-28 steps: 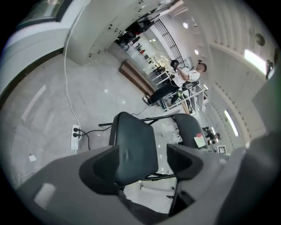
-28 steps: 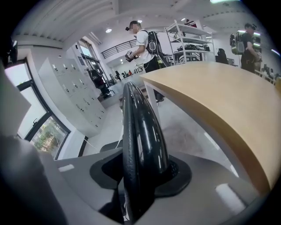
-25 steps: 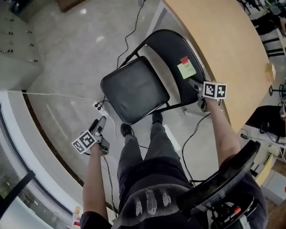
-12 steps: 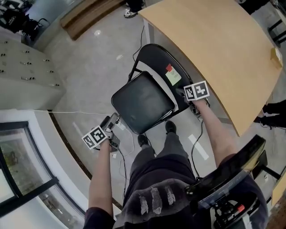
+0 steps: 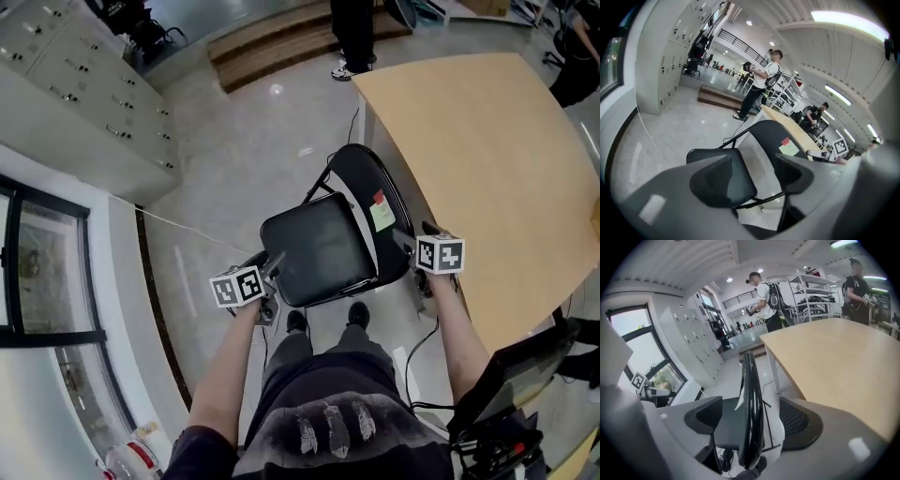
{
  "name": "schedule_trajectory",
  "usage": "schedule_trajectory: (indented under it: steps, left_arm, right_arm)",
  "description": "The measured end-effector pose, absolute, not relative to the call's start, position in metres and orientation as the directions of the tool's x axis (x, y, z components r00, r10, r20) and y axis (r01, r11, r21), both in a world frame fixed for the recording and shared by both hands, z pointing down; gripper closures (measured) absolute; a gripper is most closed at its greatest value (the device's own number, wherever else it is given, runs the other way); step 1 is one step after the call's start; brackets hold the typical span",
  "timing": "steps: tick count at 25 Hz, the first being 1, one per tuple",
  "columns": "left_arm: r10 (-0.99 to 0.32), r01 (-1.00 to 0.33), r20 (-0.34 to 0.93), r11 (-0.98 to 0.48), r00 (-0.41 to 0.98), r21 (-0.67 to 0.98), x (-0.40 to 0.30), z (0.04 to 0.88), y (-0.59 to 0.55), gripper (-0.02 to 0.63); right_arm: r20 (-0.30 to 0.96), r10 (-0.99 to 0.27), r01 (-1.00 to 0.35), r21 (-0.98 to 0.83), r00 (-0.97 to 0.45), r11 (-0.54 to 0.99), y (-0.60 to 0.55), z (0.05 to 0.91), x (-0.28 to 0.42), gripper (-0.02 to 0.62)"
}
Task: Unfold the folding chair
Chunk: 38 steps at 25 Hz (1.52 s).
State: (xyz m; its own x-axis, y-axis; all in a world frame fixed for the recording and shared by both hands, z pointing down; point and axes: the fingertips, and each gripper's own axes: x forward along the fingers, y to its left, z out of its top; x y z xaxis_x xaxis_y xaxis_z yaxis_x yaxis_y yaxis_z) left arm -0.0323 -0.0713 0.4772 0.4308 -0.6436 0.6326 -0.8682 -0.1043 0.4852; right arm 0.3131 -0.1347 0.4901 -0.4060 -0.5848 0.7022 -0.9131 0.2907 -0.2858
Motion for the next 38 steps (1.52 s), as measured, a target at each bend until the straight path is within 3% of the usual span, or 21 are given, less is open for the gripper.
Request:
schedule_trajectory:
  steps: [8, 16, 24, 26, 27, 28, 32, 38]
  left_arm:
    - [-0.735, -0.824, 0.537, -0.053, 0.414, 0.564, -0.057, 0.439, -0.065, 0.356]
    - [-0.808, -0.787, 0.376, -0.166, 0.454, 0.594, -0.111, 0.385, -0.065, 0.374]
    - [-0.835, -0.755, 0.277, -0.224, 0.474, 0.616, -0.174, 0.378, -0.007, 0.411]
    - [-0.838, -0.767, 0.277, -0.232, 0.470, 0.599, -0.188, 0.378, 0.004, 0.476]
    - [-0.833, -0.775, 0.282, -0.246, 0.476, 0.582, -0.192, 0.377, 0.010, 0.603]
    - [-0.822, -0.780, 0.288, -0.269, 0.492, 0.565, -0.194, 0.376, 0.015, 0.604]
    - [-0.774, -0.775, 0.303, -0.352, 0.556, 0.524, -0.183, 0.369, 0.028, 0.606]
    - [-0.719, -0.710, 0.245, -0.461, 0.650, 0.532, -0.132, 0.342, 0.032, 0.606]
  right_arm:
    - [0.531, -0.666, -0.851, -0.350, -0.525, 0.392, -0.146, 0.411, 0.255, 0.212]
    - [0.446, -0.624, -0.765, -0.331, -0.642, 0.552, -0.134, 0.354, 0.127, 0.212]
    - [0.432, -0.548, -0.689, -0.313, -0.716, 0.654, -0.066, 0.351, 0.004, 0.220]
    - [0.413, -0.526, -0.660, -0.329, -0.744, 0.675, -0.048, 0.347, -0.019, 0.284]
    - [0.401, -0.511, -0.642, -0.341, -0.760, 0.687, -0.037, 0.344, -0.030, 0.428]
    - [0.390, -0.496, -0.624, -0.354, -0.776, 0.697, -0.025, 0.341, -0.040, 0.585]
    - [0.429, -0.451, -0.601, -0.330, -0.782, 0.728, 0.015, 0.341, -0.060, 0.594]
    - [0.460, -0.459, -0.625, -0.326, -0.760, 0.709, 0.046, 0.336, -0.038, 0.594]
